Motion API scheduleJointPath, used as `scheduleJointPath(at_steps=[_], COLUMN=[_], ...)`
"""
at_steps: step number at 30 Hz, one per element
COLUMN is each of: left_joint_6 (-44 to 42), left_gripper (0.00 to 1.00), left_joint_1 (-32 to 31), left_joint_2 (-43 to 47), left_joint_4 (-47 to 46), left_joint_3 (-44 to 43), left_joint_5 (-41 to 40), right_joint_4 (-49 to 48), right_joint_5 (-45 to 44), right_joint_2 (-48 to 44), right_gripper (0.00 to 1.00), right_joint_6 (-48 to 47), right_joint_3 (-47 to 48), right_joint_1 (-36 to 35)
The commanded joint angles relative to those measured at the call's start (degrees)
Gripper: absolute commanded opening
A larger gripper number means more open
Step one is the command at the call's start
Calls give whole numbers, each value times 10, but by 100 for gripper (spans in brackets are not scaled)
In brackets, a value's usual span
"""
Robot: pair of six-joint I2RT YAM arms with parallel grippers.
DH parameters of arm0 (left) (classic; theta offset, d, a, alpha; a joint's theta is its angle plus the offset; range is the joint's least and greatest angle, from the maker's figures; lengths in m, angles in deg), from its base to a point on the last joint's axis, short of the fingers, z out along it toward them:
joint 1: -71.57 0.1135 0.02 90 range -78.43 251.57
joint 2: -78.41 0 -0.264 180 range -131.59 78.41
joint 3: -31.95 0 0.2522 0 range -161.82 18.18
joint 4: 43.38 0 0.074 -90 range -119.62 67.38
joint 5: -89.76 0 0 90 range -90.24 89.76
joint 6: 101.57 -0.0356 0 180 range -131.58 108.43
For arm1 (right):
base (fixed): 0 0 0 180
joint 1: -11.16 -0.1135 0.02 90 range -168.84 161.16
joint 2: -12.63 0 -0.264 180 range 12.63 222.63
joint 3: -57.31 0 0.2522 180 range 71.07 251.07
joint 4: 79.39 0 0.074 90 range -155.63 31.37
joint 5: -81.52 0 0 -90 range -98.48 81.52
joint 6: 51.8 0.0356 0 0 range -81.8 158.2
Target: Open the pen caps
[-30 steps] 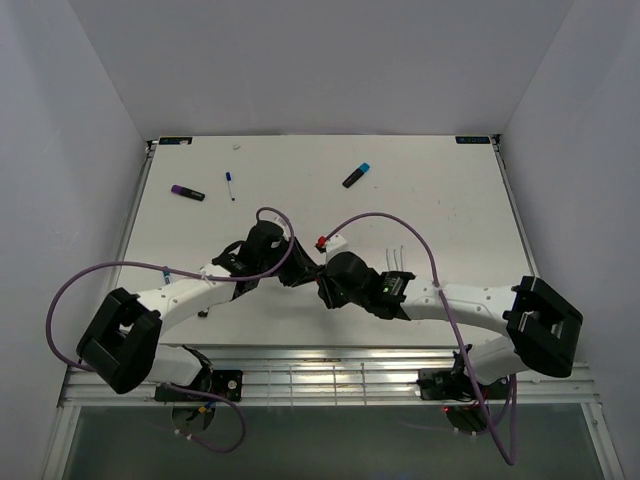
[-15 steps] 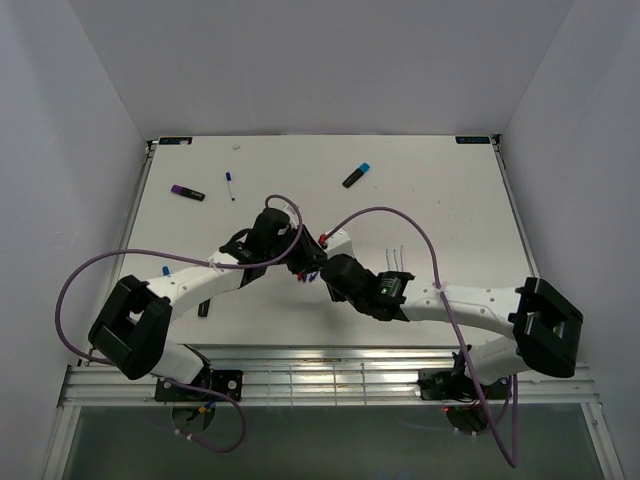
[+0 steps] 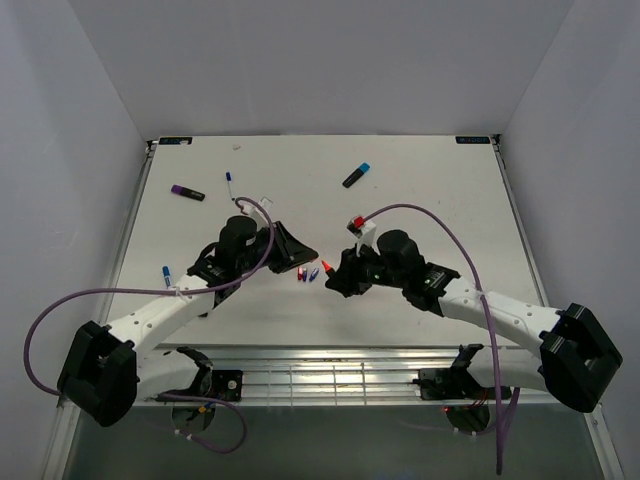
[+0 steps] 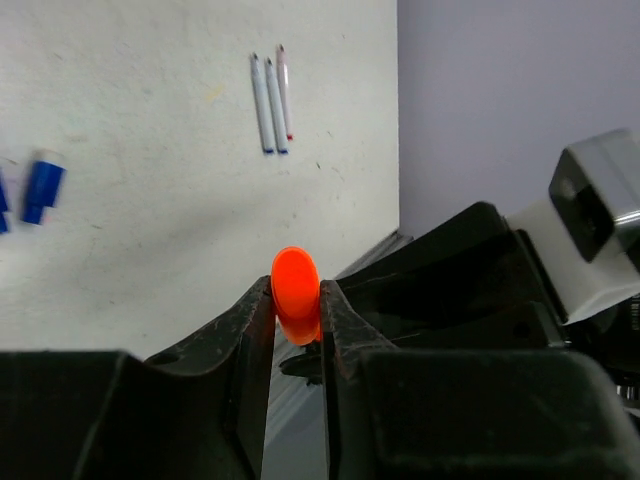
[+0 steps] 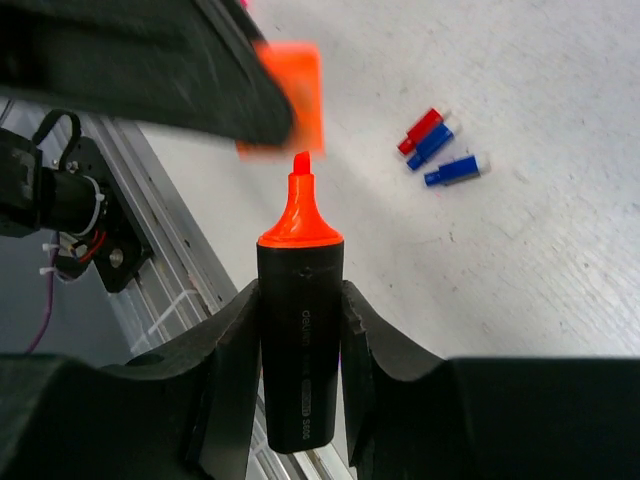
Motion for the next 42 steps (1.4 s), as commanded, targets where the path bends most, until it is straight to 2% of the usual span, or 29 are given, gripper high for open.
scheduleJointPath(at_steps=[1,2,4,5,6,8,11,12,16,24,31,33,39,42], left_joint_6=[-28,-24,3,15,33,41,27,14,-64,-108,-113,-111,-114,-111], left_gripper=[0,0,0,0,0,0,0,0,0,0,0,7,9,16], left_joint_1=[50,61,73,81,86,89,89,89,91,92,93,93,94,94], left_joint_2=[21,20,11,6,-1,-13,-33,-39,-61,-88,-131,-131,-160,-175], left_joint_4=[50,60,101,118,126,90,59,69,122,118,96,59,38,6], left_joint_3=[-2,-7,-17,-27,-29,-14,-4,-8,-8,10,13,35,39,46], left_joint_5=[-23,-24,-33,-37,-35,-7,7,-3,-36,-81,-94,-94,-86,-70], right_joint_4=[29,36,76,135,163,209,217,227,234,233,233,230,228,220], right_joint_5=[48,40,-60,-115,-244,-303,-347,-352,-294,-223,-231,-237,-227,-223], right_joint_2=[-7,-5,-4,-4,-2,4,-5,-7,1,9,23,42,112,131], right_gripper=[8,8,8,8,8,8,8,8,8,8,8,8,8,8], right_joint_6=[1,-1,0,0,-6,-15,-7,-4,-18,-38,-49,-51,-55,-61], right_joint_3=[-25,-28,-14,-6,9,45,51,52,49,40,28,29,69,73], right_joint_1=[21,21,13,-1,-19,-57,-49,-41,63,245,299,309,324,326])
